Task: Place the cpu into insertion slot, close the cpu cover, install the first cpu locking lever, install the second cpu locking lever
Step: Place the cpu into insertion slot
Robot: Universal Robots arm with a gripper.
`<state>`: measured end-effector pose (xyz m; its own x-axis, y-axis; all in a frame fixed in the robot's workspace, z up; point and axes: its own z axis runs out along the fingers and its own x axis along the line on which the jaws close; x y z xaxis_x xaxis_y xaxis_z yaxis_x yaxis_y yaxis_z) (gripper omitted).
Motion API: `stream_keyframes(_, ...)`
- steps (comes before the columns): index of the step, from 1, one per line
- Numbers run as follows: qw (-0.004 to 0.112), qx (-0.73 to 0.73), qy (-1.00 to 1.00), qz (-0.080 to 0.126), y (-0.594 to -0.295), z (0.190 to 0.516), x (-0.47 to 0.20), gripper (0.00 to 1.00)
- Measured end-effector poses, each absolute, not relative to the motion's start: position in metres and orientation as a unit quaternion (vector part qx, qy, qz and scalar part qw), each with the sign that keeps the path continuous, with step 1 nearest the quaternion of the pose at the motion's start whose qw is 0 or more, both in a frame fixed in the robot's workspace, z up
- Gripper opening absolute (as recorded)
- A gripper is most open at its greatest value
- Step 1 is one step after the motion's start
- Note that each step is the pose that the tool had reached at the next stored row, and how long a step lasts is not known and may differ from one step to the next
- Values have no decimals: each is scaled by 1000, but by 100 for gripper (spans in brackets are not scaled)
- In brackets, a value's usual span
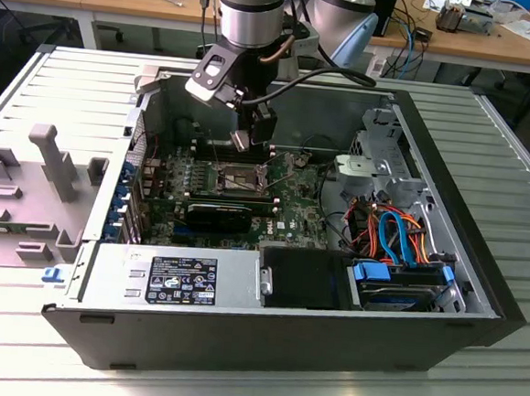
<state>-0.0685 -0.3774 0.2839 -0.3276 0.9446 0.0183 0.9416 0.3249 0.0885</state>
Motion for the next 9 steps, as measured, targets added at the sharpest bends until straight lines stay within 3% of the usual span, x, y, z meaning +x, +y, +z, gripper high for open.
stream_keyframes(9, 19, 589, 807, 41, -377, 284, -69, 55)
